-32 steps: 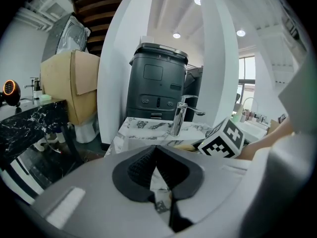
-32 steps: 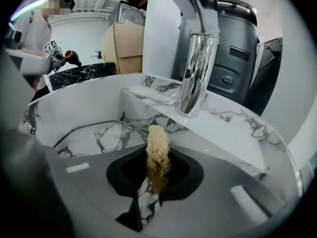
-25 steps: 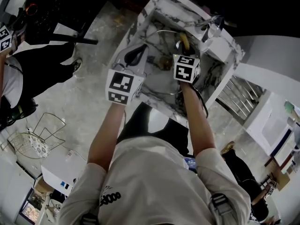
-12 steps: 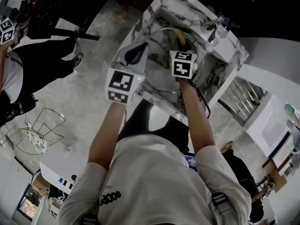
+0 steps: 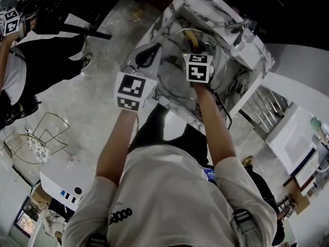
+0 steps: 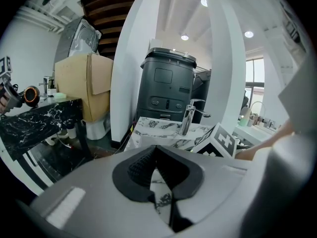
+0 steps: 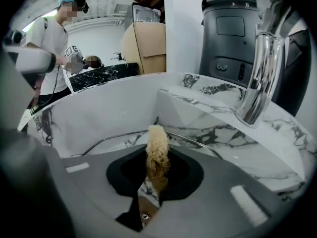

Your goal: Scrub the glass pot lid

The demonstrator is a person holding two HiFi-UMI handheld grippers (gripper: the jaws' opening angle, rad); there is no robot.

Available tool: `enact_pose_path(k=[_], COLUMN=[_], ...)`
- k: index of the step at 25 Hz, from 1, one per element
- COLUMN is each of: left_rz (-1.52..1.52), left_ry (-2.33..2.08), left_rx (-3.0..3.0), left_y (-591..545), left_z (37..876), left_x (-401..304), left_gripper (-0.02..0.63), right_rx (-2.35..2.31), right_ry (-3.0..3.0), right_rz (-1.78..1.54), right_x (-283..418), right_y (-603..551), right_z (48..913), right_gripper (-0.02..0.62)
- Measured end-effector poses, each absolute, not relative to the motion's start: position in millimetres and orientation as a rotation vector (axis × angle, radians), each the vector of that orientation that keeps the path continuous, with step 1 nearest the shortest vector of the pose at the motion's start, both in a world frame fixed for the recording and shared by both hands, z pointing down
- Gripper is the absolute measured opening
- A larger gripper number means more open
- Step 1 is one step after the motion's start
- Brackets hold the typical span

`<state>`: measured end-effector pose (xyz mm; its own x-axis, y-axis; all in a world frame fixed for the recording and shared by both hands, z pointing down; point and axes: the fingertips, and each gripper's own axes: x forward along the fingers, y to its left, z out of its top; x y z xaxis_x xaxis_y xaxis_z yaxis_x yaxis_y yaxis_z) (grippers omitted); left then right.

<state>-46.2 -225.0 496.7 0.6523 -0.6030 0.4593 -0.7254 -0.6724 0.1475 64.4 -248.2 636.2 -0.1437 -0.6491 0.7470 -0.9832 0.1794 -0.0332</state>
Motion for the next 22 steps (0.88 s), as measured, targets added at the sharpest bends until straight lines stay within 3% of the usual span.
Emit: enact_pose_path(k=[22], left_rz=[0.544], left_ry=[-1.111], left_rx=[2.543], left_y=[-219], left_z=[484], left_x=[-69], left_gripper=[0.011], right_rx=[1.143], right_ry=[-2.014], right_rz=[0.586], right_x=[-20], right_y=[-213], right_z=[636], right_gripper=[0.046])
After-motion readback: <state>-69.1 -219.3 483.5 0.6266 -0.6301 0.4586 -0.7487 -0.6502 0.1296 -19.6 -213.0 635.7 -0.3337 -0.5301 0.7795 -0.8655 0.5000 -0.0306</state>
